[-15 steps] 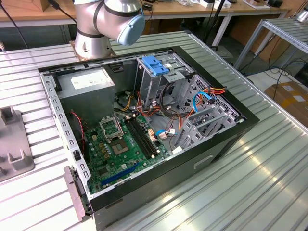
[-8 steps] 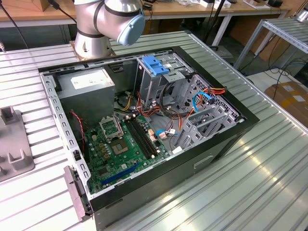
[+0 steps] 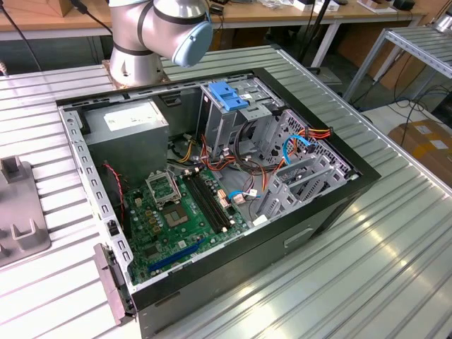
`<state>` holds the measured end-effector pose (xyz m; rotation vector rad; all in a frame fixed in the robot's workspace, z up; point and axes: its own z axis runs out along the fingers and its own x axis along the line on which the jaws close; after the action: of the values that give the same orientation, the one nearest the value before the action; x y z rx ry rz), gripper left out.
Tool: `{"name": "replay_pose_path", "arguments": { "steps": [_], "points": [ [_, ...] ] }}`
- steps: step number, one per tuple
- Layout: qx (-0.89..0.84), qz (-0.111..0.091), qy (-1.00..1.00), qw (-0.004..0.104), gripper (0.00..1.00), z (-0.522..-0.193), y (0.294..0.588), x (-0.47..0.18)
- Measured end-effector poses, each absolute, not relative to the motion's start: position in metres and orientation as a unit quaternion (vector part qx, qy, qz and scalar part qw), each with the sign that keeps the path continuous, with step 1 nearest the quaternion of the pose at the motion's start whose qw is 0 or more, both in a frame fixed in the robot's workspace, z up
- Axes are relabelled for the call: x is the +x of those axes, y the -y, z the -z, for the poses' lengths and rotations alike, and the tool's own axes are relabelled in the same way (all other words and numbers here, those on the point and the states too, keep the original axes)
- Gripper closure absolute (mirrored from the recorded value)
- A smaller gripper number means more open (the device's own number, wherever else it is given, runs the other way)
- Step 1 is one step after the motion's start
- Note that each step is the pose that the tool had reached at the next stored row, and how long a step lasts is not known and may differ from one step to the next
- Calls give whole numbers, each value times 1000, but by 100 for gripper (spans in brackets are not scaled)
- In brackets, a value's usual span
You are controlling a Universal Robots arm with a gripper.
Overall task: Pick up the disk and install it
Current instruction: 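Pick up the disk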
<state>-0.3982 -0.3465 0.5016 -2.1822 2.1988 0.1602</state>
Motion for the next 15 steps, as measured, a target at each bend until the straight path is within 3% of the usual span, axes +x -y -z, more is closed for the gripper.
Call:
{"name": "replay_pose_path", "arguments": {
  "steps": [15],
  "points": [
    [-703, -52, -709, 20, 63, -501, 350, -389]
  ]
}}
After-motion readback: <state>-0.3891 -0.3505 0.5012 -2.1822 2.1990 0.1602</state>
